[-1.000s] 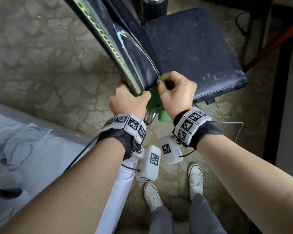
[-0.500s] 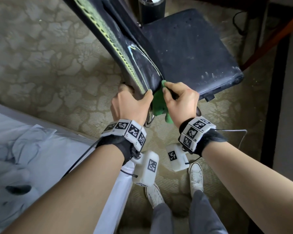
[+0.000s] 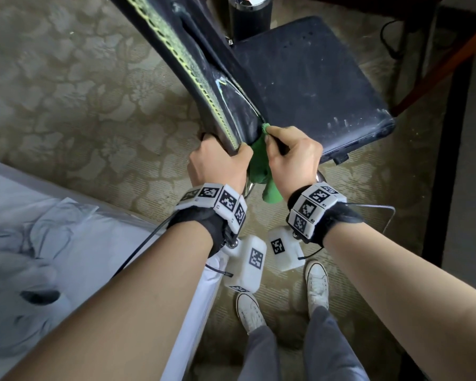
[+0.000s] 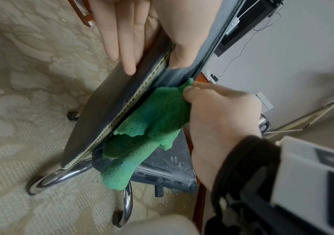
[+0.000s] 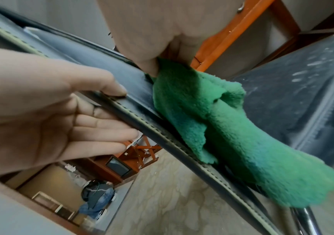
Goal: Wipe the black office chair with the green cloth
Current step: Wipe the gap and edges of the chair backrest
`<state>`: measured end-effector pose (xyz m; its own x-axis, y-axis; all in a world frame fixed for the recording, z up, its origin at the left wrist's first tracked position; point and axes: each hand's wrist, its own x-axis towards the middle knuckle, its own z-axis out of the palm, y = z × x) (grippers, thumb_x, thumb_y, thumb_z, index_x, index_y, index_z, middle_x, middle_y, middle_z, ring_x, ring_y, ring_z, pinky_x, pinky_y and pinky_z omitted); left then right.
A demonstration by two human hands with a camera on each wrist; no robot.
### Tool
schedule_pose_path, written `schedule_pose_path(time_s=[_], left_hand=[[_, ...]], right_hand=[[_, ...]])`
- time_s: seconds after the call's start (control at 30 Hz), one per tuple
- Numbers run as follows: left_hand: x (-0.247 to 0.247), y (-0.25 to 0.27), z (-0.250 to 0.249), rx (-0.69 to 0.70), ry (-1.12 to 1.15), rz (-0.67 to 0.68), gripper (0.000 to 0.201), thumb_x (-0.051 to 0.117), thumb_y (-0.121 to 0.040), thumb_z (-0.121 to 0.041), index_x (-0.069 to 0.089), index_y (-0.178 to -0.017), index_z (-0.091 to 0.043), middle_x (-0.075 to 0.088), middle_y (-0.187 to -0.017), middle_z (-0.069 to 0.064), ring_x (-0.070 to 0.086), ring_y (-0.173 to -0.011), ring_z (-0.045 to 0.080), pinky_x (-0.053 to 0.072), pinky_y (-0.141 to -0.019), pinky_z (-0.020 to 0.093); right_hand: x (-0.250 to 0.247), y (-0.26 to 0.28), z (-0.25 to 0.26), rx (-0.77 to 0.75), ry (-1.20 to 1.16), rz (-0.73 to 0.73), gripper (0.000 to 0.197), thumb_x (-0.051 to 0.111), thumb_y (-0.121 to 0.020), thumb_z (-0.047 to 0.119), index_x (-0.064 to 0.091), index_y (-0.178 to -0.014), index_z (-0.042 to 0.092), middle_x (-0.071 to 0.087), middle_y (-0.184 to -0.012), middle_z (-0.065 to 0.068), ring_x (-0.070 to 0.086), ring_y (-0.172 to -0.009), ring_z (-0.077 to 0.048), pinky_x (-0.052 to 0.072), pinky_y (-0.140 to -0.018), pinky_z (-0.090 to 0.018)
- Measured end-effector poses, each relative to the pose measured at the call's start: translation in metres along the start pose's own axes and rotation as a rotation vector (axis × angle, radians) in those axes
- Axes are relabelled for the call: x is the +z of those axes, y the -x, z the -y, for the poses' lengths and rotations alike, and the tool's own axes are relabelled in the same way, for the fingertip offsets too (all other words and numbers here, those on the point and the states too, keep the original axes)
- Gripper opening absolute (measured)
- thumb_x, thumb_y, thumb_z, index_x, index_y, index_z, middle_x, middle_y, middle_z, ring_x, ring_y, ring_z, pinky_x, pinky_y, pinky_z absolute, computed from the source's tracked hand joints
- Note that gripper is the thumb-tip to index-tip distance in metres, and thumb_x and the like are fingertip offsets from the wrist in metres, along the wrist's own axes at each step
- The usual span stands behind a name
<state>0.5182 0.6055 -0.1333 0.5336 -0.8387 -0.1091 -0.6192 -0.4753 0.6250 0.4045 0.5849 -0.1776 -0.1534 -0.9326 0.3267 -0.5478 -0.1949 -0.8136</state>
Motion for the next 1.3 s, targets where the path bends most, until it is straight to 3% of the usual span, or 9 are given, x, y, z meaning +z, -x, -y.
schedule_pose_path(time_s=[0.1, 0.3, 0.5, 0.63, 0.83, 1.0, 1.1, 1.2, 1.3], left_hand=[[0.002, 0.000, 0.000, -0.008, 0.011, -0.001, 0.035, 0.068, -0.080, -0.044, 0.068, -0.092, -0.011, 0.072, -0.089, 0.006, 0.064, -0.091, 0.029, 0.039, -0.071, 0.027], [0.004, 0.001, 0.001, -0.009, 0.002, 0.016, 0.036, 0.067, -0.078, -0.048, 0.069, -0.090, -0.014, 0.073, -0.086, 0.004, 0.066, -0.088, 0.027, 0.043, -0.070, 0.028], [-0.016, 0.003, -0.006, -0.002, 0.010, 0.040, 0.044, 0.067, -0.080, -0.053, 0.065, -0.096, -0.011, 0.071, -0.094, 0.007, 0.062, -0.093, 0.028, 0.038, -0.072, 0.029], [-0.040, 0.005, -0.021, 0.025, 0.049, -0.045, 0.045, 0.068, -0.081, -0.054, 0.065, -0.098, -0.012, 0.072, -0.094, 0.003, 0.060, -0.089, 0.025, 0.035, -0.074, 0.026], [-0.038, 0.005, -0.028, -0.007, 0.058, -0.086, 0.037, 0.069, -0.078, -0.045, 0.068, -0.090, -0.010, 0.073, -0.090, 0.008, 0.064, -0.095, 0.031, 0.050, -0.080, 0.034], [-0.038, 0.009, -0.032, -0.031, 0.055, -0.087, 0.036, 0.067, -0.082, -0.042, 0.066, -0.097, -0.009, 0.070, -0.100, 0.009, 0.056, -0.096, 0.028, 0.037, -0.076, 0.029], [-0.038, 0.010, -0.032, -0.041, 0.063, -0.083, 0.035, 0.068, -0.082, -0.041, 0.065, -0.096, -0.010, 0.070, -0.098, 0.008, 0.049, -0.088, 0.025, 0.037, -0.075, 0.028], [-0.039, 0.010, -0.033, -0.041, 0.050, -0.080, 0.035, 0.068, -0.082, -0.041, 0.064, -0.097, -0.010, 0.070, -0.100, 0.008, 0.052, -0.093, 0.025, 0.038, -0.076, 0.030], [-0.041, 0.009, -0.033, -0.028, 0.030, -0.069, 0.036, 0.067, -0.082, -0.042, 0.065, -0.098, -0.009, 0.070, -0.100, 0.008, 0.056, -0.101, 0.028, 0.040, -0.078, 0.031]], right_hand=[[-0.002, -0.005, 0.008, -0.032, 0.007, -0.011, 0.014, 0.068, -0.085, 0.006, 0.078, -0.096, 0.007, 0.072, -0.082, -0.002, 0.061, -0.074, -0.006, 0.035, -0.075, 0.004], [-0.005, -0.005, 0.013, -0.068, -0.073, -0.035, 0.015, 0.066, -0.088, 0.006, 0.076, -0.099, 0.008, 0.072, -0.089, 0.001, 0.063, -0.081, -0.004, 0.049, -0.079, -0.011], [-0.012, -0.012, 0.004, 0.047, 0.057, 0.140, 0.015, 0.066, -0.089, 0.011, 0.077, -0.099, 0.009, 0.075, -0.095, -0.003, 0.067, -0.085, -0.010, 0.035, -0.080, 0.006], [-0.016, -0.018, 0.030, -0.035, 0.032, 0.097, 0.014, 0.066, -0.087, 0.010, 0.076, -0.097, 0.009, 0.074, -0.094, -0.001, 0.064, -0.084, -0.007, 0.033, -0.081, 0.005], [-0.014, -0.018, 0.033, -0.065, -0.021, 0.065, 0.013, 0.066, -0.086, 0.006, 0.076, -0.095, 0.009, 0.074, -0.092, 0.000, 0.064, -0.084, -0.004, 0.037, -0.083, 0.002], [-0.014, -0.022, 0.034, -0.060, 0.032, 0.097, 0.014, 0.066, -0.084, 0.007, 0.076, -0.094, 0.009, 0.074, -0.089, -0.002, 0.066, -0.081, -0.012, 0.036, -0.078, 0.001], [-0.014, -0.022, 0.045, -0.109, -0.031, 0.041, 0.013, 0.067, -0.084, 0.006, 0.076, -0.092, 0.009, 0.073, -0.088, 0.001, 0.059, -0.080, 0.000, 0.041, -0.079, -0.002], [-0.014, -0.018, 0.039, -0.081, -0.066, 0.053, 0.013, 0.066, -0.085, 0.005, 0.076, -0.094, 0.009, 0.073, -0.090, 0.001, 0.064, -0.083, -0.005, 0.047, -0.081, -0.010], [-0.014, -0.021, 0.032, -0.038, -0.043, 0.090, 0.014, 0.066, -0.085, 0.004, 0.075, -0.094, 0.008, 0.073, -0.091, -0.001, 0.067, -0.084, -0.010, 0.043, -0.081, -0.003]])
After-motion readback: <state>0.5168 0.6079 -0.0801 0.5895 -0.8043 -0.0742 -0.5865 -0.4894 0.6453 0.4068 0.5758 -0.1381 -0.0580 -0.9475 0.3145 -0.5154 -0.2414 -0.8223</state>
